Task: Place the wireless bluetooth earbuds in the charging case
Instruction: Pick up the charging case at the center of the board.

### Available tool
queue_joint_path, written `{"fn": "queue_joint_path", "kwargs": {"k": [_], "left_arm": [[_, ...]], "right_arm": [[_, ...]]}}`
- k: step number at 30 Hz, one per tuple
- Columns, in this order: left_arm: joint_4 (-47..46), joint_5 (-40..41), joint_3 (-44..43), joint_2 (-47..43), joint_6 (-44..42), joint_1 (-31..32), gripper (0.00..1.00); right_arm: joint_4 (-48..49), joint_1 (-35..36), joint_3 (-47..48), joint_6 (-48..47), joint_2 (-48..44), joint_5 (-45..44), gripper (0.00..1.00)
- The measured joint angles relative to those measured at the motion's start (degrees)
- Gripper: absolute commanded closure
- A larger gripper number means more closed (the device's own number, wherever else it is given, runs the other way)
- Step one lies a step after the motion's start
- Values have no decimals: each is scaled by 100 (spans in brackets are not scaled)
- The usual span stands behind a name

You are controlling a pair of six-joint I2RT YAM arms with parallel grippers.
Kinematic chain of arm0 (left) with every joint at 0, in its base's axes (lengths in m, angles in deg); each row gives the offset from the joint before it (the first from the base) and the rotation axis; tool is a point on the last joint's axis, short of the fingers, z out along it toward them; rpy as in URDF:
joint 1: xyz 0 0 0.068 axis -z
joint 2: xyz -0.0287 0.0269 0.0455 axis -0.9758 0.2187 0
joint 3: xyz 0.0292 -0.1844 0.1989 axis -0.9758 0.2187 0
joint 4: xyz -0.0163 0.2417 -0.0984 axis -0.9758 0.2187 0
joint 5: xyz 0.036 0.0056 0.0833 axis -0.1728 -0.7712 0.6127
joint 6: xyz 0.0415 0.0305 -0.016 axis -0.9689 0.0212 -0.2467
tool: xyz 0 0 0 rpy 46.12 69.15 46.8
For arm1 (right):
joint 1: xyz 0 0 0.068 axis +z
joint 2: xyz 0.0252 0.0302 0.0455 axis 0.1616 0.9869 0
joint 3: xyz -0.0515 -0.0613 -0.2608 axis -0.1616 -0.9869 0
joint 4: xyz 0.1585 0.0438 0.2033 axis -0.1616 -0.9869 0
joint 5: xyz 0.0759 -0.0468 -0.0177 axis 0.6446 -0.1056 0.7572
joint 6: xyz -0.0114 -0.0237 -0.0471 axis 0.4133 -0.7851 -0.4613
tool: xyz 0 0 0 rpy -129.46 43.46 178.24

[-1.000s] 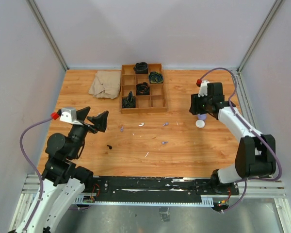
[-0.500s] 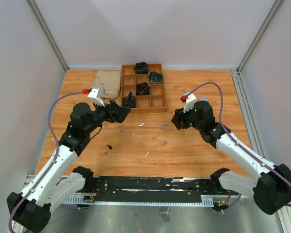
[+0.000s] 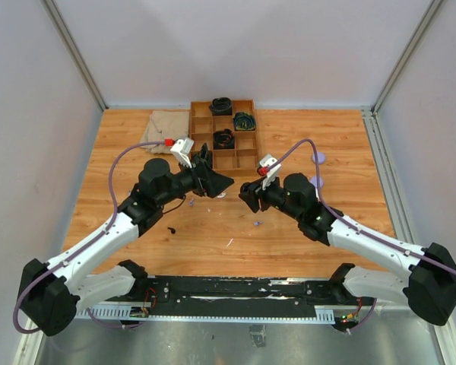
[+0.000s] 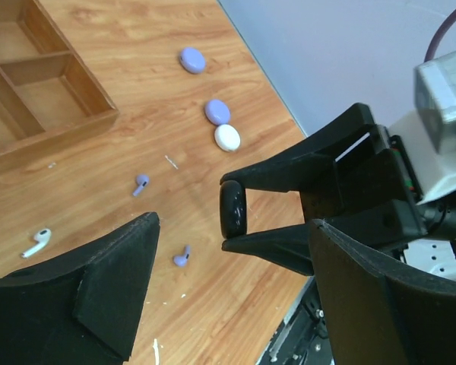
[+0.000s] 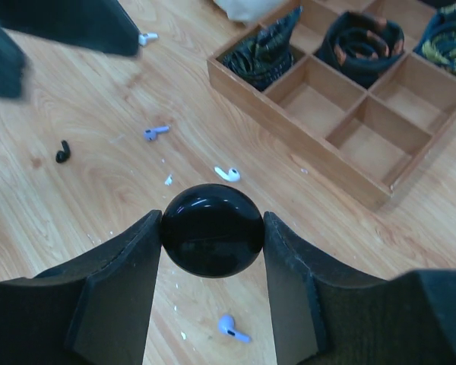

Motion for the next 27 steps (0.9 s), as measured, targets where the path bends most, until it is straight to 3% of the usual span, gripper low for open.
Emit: {"fn": "queue_joint_path", "kwargs": {"k": [10, 27], "left_arm": [[-240, 2, 0, 535, 122, 448, 34], [-289, -55, 0, 841, 162, 501, 58]], "right_arm": [[750, 374, -216, -238, 2, -63, 61], [1390, 544, -363, -365, 17, -74, 61]]}}
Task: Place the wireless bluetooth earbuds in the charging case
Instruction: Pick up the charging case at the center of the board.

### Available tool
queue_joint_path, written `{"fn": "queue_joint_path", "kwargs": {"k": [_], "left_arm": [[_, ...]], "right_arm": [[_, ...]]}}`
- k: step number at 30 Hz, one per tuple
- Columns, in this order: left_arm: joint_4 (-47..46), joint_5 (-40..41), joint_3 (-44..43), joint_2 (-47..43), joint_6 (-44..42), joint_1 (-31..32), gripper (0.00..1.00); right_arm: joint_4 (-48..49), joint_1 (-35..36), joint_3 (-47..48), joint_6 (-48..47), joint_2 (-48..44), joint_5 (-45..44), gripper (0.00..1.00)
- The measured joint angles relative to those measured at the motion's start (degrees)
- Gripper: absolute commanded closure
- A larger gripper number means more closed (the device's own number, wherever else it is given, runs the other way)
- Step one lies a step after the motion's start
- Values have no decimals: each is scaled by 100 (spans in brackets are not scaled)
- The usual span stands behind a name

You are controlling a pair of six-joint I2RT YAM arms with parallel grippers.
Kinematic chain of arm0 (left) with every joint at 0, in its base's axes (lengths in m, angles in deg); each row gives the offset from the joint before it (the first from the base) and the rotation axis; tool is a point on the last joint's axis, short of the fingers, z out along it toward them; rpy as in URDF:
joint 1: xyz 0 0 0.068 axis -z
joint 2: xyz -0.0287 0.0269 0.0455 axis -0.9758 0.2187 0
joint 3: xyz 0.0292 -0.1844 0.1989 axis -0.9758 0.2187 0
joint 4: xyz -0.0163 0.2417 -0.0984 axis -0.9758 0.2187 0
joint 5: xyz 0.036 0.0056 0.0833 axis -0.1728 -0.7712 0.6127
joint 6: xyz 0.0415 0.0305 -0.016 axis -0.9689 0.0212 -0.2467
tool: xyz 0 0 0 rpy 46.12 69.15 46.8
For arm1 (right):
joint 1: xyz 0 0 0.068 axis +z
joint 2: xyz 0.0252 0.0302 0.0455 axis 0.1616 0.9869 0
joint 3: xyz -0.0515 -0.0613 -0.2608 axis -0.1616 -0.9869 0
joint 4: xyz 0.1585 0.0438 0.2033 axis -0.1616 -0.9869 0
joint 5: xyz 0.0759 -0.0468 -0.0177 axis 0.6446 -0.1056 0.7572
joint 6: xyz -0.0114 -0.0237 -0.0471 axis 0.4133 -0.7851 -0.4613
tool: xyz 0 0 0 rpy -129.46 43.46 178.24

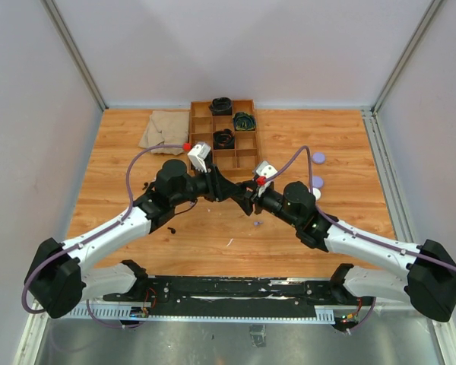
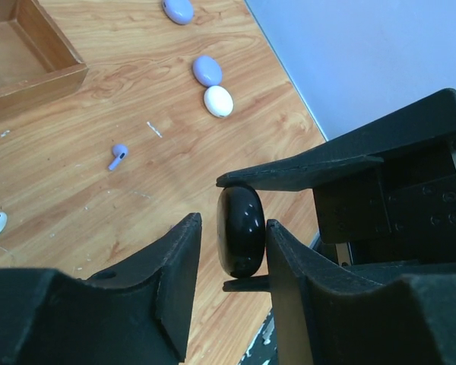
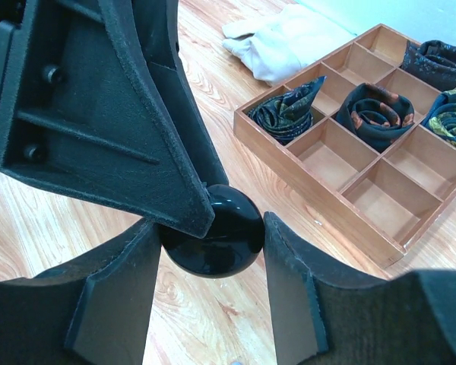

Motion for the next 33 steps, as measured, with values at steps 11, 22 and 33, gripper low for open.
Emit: {"fn": "queue_joint_path", "kwargs": {"k": [11, 22, 33], "left_arm": [[63, -55, -13, -85, -306, 48, 82], [907, -164, -459, -573, -1519, 48, 85], [1681, -1211, -968, -767, -2824, 48, 89]], "right_arm": [[-42, 37, 0, -160, -13, 35, 33], [-1176, -138, 227, -761, -675, 973, 18], [-1523, -1056, 310, -570, -887, 3145, 21]]}}
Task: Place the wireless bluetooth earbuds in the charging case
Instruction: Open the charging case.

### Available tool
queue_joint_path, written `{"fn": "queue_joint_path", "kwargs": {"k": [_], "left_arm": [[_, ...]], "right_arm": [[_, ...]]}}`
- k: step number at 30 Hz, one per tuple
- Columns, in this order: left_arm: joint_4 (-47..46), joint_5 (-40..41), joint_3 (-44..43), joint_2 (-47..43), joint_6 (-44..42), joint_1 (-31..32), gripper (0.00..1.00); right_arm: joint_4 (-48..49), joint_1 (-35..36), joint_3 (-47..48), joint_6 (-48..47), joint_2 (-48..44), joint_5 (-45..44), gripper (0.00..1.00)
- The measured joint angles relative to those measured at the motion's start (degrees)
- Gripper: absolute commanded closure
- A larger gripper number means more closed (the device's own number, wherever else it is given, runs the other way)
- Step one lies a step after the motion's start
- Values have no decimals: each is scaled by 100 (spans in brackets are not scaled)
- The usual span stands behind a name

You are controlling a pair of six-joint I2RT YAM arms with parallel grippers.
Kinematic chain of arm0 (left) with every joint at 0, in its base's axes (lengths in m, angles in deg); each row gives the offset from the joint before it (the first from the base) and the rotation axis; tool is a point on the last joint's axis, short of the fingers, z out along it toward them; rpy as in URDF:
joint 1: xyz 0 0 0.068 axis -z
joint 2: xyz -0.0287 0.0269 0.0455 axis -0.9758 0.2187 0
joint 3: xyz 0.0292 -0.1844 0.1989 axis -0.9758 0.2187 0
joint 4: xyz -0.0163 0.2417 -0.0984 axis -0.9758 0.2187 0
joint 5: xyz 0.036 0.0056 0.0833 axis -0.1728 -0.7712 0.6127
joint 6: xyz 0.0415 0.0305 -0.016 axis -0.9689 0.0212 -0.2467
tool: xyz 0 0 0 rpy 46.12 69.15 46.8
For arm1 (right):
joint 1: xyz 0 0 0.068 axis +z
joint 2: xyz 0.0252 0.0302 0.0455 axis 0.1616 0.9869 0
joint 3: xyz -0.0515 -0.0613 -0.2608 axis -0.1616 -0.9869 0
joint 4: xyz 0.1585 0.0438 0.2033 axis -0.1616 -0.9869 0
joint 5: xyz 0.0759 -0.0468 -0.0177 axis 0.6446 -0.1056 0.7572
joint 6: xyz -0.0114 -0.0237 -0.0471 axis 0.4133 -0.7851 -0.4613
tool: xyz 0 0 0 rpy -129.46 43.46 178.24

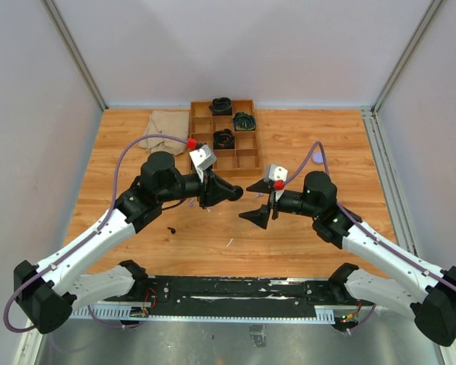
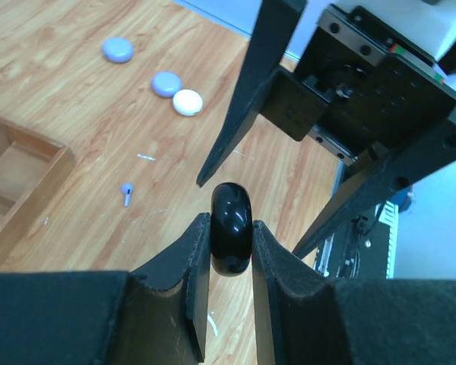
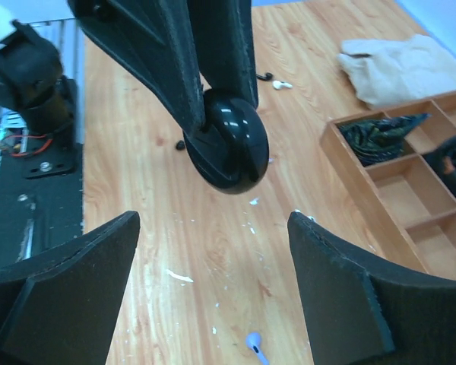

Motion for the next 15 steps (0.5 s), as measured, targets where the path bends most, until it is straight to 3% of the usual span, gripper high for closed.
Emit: {"fn": "queue_joint_path", "kwargs": {"k": [7, 15], "left_arm": [[227, -739, -109, -63, -529, 4, 91], [-63, -1130, -92, -205, -509, 4, 91]], "right_arm": [[55, -120, 302, 175, 205, 920, 33], [490, -131, 380, 507, 474, 1493, 50]]}}
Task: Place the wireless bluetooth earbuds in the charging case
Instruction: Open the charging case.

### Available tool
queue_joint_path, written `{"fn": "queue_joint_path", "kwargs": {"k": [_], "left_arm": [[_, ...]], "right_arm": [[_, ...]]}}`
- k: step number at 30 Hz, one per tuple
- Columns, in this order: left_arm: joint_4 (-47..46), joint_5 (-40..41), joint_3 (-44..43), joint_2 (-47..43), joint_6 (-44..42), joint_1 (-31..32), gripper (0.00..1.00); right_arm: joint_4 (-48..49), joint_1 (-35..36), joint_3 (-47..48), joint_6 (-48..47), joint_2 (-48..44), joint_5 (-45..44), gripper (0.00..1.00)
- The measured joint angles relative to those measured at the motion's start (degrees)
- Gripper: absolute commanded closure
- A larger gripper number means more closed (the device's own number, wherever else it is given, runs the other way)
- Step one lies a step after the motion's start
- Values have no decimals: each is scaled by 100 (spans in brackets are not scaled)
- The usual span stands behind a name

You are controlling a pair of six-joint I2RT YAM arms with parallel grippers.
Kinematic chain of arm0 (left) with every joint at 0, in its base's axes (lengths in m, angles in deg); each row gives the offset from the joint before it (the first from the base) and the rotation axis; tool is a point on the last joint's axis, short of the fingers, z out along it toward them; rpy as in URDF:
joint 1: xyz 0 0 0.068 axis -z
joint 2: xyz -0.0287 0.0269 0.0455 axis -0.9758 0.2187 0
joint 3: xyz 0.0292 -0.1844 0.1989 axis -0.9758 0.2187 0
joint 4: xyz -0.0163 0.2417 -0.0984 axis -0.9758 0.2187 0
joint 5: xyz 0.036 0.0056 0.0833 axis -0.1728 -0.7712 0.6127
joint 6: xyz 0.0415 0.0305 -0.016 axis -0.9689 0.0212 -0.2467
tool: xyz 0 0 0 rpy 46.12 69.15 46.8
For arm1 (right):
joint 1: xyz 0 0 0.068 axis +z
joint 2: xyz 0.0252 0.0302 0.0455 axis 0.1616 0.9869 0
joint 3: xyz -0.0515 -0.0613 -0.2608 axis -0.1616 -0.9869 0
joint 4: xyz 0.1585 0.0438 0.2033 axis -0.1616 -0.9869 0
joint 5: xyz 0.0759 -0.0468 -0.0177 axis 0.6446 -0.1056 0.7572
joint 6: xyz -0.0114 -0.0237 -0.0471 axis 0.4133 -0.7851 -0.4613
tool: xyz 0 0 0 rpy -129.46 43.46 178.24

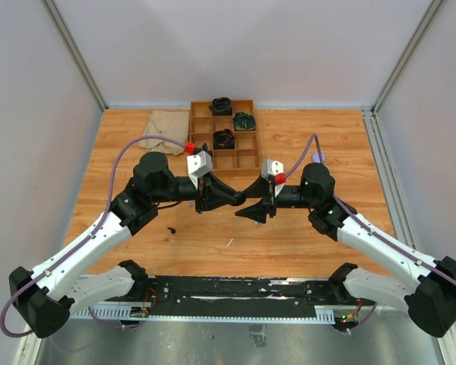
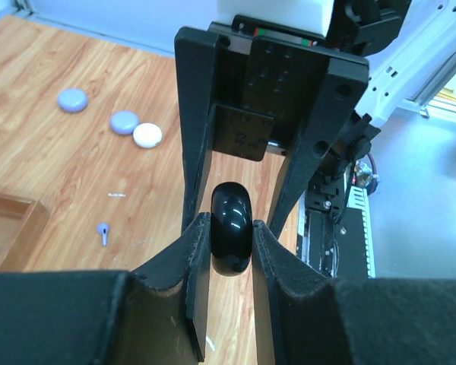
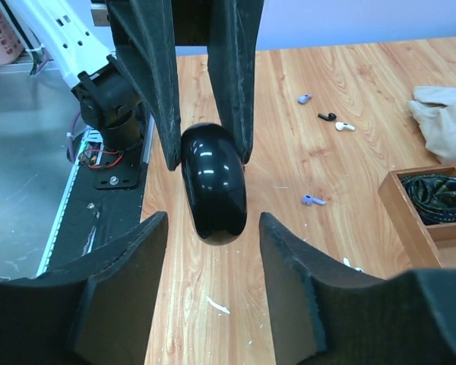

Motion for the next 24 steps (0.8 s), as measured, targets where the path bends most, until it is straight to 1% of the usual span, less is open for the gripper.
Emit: {"fn": "queue_joint_path", "kwargs": {"k": [11, 16, 21, 24], "left_arm": [[-424, -92, 229, -120, 131, 0, 92], [-608, -122, 337, -133, 225, 0, 93], [-686, -133, 424, -221, 273, 2, 94], [-739, -131, 472, -271, 275, 4, 94]], "right_arm": [[387, -20, 0, 306, 68, 398, 57], [621, -22, -2, 490, 114, 426, 64], [706, -22, -2, 560, 149, 459, 68], [737, -26, -2, 579, 160, 474, 73]]}}
